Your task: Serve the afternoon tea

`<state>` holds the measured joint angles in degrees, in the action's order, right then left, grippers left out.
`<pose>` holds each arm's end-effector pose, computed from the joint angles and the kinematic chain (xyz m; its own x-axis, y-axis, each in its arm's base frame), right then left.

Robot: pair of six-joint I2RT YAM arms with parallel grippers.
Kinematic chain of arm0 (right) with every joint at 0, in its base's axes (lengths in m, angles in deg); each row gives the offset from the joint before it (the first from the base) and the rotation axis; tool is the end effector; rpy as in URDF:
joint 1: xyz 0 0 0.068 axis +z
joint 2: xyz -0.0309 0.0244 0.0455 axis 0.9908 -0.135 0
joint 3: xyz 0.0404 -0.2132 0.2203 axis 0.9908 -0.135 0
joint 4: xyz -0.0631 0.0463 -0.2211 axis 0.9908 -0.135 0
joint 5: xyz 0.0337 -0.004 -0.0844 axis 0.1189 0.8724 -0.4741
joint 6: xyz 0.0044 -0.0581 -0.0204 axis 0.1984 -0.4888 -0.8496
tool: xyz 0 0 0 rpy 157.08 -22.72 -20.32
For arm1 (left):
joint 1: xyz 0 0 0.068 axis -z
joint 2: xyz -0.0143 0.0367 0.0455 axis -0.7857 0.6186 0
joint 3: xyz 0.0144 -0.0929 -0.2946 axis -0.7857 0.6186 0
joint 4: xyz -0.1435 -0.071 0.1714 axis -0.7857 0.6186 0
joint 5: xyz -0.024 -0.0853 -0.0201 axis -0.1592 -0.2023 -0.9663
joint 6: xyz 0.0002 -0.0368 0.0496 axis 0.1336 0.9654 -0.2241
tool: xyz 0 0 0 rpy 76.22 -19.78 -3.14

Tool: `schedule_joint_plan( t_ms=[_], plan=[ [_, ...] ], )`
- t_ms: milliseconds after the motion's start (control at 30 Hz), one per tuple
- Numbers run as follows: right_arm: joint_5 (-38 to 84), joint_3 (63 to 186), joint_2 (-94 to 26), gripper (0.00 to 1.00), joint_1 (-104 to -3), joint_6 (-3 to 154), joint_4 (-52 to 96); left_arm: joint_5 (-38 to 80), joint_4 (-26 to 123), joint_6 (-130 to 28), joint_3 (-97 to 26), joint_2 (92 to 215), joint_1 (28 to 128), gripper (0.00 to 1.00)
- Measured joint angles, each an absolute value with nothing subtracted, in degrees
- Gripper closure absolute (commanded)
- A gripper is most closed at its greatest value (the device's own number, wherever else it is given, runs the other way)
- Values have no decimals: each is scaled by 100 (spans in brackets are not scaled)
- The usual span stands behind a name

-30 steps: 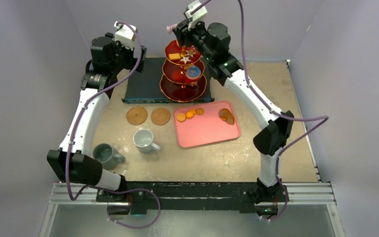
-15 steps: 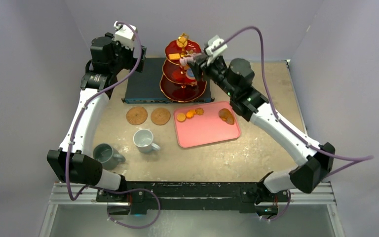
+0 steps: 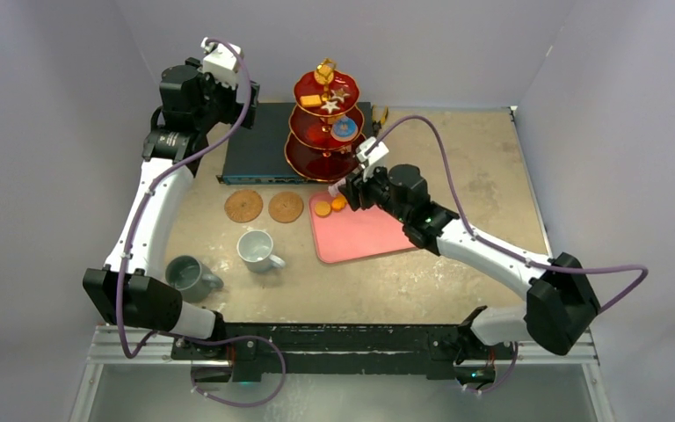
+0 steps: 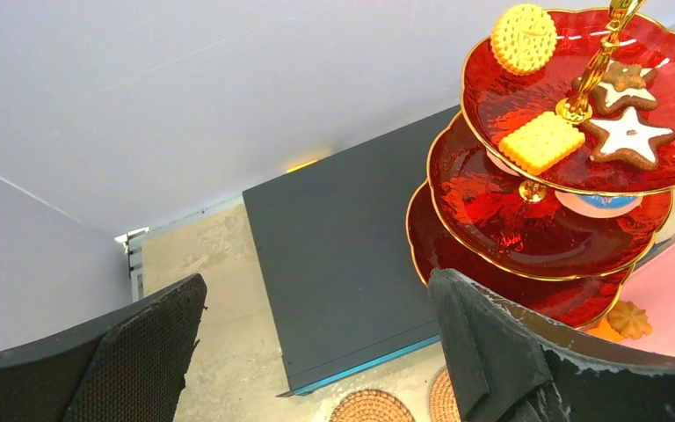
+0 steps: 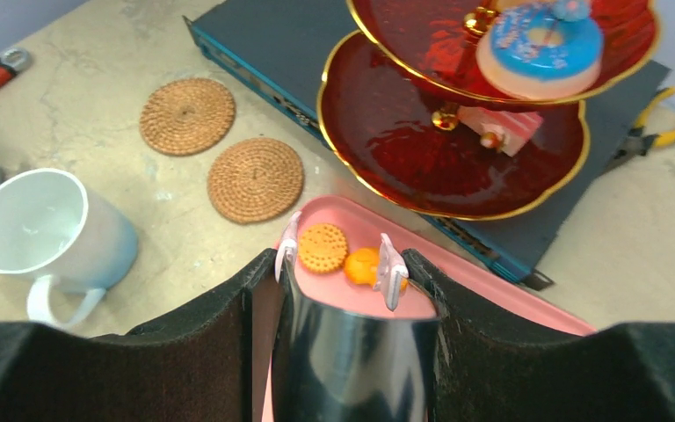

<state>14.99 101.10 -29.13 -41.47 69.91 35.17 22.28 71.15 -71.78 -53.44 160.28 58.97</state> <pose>0.2180 0.1877 0.3499 -0.1578 -0.1132 -0.9810 -0.6474 0.7620 0.0162 0.3009 -0.0437 0.4743 -0.1777 0.1886 -0.9658 0.2787 0.9509 0.1344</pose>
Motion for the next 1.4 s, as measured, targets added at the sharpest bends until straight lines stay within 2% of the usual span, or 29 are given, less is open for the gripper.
schedule_joint_plan(
  t_ms=[367,1067,1400],
  plan=[
    [1589,9806,-3894,47,-3887,7052,4621,2230,7117,-7180,-5344,15993,5897,1],
    [518,9494,-5192,47,-3884,7233,5805,2228,7130,-7182,-5344,15987,5897,1],
    [354,9487,-5393,65,-3887,7321,6129,2226,7152,-7184,-5344,15987,5897,1]
  ],
)
